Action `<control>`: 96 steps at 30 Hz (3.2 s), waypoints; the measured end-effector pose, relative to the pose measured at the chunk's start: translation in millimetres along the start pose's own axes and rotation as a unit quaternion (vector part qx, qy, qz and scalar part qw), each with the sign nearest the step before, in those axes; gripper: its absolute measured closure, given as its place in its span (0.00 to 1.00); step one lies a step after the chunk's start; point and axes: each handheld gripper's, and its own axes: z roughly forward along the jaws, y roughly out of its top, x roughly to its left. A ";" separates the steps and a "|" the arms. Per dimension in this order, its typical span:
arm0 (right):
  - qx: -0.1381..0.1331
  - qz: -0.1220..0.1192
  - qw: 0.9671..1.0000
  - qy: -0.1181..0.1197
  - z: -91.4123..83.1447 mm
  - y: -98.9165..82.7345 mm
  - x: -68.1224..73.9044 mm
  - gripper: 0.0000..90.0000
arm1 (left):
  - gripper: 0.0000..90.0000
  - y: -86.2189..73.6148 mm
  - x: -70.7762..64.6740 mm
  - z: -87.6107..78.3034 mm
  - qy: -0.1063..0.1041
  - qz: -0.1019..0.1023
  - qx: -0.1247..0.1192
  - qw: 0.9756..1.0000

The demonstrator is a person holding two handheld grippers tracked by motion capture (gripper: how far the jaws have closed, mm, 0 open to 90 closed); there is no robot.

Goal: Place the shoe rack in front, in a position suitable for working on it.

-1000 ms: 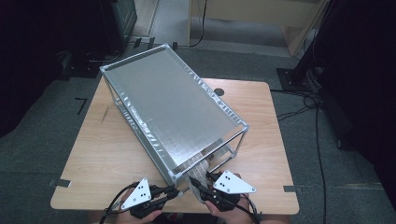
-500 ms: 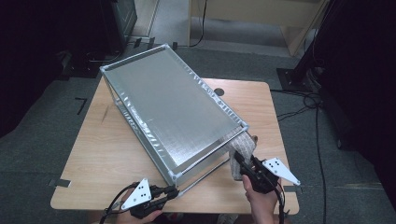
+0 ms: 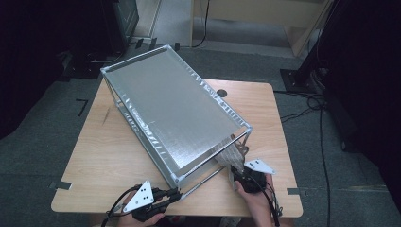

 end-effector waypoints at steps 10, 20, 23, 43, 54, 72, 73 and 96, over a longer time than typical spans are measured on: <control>-0.112 0.038 0.993 0.000 -38.9 19.2 -4.7 0.70 | 0.89 -0.3 0.1 0.1 0.000 0.000 -0.001 1.000; -0.132 0.042 0.990 -0.007 -44.9 19.5 -10.8 0.70 | 0.89 -0.2 -0.5 0.2 0.002 0.001 0.000 1.000; -0.096 0.063 0.993 -0.007 -31.2 12.2 -17.0 0.70 | 0.89 -0.3 -0.2 0.3 0.001 0.001 0.000 1.000; 0.010 -0.001 1.000 0.013 0.0 -0.4 16.2 0.69 | 0.87 17.5 -2.4 -9.4 0.000 -0.004 -0.030 1.000; 0.041 -0.133 0.977 0.163 6.1 -9.3 94.0 0.69 | 0.89 18.1 -3.3 -8.9 0.003 -0.003 -0.031 1.000; 0.027 -0.079 0.993 0.083 14.9 -7.8 39.2 0.69 | 0.90 18.0 -4.6 -9.1 0.007 0.006 -0.028 1.000; 0.020 -0.049 0.998 0.040 14.5 -8.0 22.3 0.69 | 0.90 18.0 -4.6 -9.2 0.007 0.006 -0.028 1.000; 0.056 -0.165 0.963 0.206 7.9 -17.0 96.3 0.68 | 0.90 17.2 -3.0 -7.0 0.002 0.000 -0.030 1.000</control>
